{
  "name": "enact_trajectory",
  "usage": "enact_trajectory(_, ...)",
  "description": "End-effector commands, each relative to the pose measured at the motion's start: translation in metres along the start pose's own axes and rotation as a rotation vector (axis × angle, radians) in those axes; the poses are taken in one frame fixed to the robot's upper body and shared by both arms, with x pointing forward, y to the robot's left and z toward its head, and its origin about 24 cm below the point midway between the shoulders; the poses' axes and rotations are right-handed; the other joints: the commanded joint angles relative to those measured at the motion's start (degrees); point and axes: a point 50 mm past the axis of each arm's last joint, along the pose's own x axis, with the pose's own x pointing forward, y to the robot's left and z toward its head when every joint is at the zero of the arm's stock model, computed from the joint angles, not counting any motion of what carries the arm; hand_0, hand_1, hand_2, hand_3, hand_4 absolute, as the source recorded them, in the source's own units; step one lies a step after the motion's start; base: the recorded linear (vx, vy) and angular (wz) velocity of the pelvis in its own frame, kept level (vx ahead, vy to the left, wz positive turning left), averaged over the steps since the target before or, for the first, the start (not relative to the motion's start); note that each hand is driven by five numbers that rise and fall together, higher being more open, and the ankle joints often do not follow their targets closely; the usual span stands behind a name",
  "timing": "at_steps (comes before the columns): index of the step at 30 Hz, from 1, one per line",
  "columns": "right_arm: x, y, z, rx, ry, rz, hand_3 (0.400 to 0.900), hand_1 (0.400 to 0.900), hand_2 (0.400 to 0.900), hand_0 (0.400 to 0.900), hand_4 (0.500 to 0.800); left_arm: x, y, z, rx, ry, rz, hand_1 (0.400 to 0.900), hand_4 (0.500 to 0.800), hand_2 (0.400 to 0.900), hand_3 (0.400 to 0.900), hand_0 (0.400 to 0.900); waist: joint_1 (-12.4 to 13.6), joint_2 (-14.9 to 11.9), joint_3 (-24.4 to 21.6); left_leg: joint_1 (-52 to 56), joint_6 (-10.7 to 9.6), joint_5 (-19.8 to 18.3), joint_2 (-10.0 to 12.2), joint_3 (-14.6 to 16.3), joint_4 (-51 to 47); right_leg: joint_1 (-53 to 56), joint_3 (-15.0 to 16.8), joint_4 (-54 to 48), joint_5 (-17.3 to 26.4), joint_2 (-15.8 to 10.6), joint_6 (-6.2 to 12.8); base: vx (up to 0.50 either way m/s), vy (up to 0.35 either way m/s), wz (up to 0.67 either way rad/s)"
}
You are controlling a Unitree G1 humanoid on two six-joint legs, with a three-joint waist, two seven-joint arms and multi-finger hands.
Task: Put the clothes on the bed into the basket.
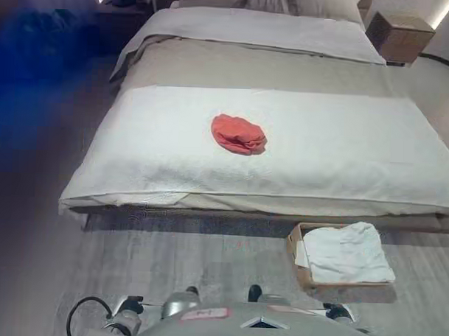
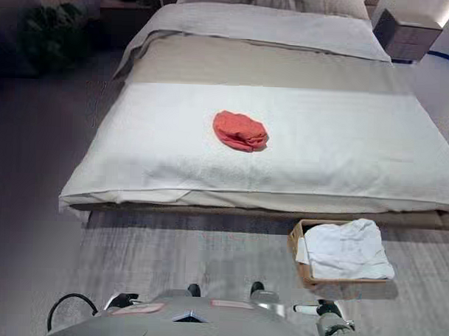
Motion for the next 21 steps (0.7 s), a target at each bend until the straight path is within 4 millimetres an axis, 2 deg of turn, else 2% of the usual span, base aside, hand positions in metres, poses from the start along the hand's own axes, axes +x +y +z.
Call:
enact_trajectory(1, 0.001, -0.012, 0.026, 0.006, -0.049, -0.047, 0.900, 0.900, 0.900, 0.900, 0.800, 0.002, 0.012, -0.001, -0.024, 0.038, 0.033, 0.900, 0.800, 0.900, 0.900, 0.900, -2.31, -0.01, 2.55, -0.73, 0.51, -2.09, -2.74, -2.04, 0.29, 2.57, -1.87, 0.17, -2.29, 0.21, 1.98, 0.00, 0.000, 0.00)
enact_trajectory(21, 0.001, -0.018, 0.037, -0.005, -0.086, -0.064, 0.900, 0.900, 0.900, 0.900, 0.800, 0.002, 0.013, 0.000, -0.027, 0.035, 0.030, 0.900, 0.800, 0.900, 0.900, 0.900, -2.13, 0.38, 2.75, -0.69, 0.31, -2.13, -2.65, -2.42, 0.29, 2.86, -2.52, 0.17, -2.80, 0.31, 1.82, 0.00, -0.005, 0.02)
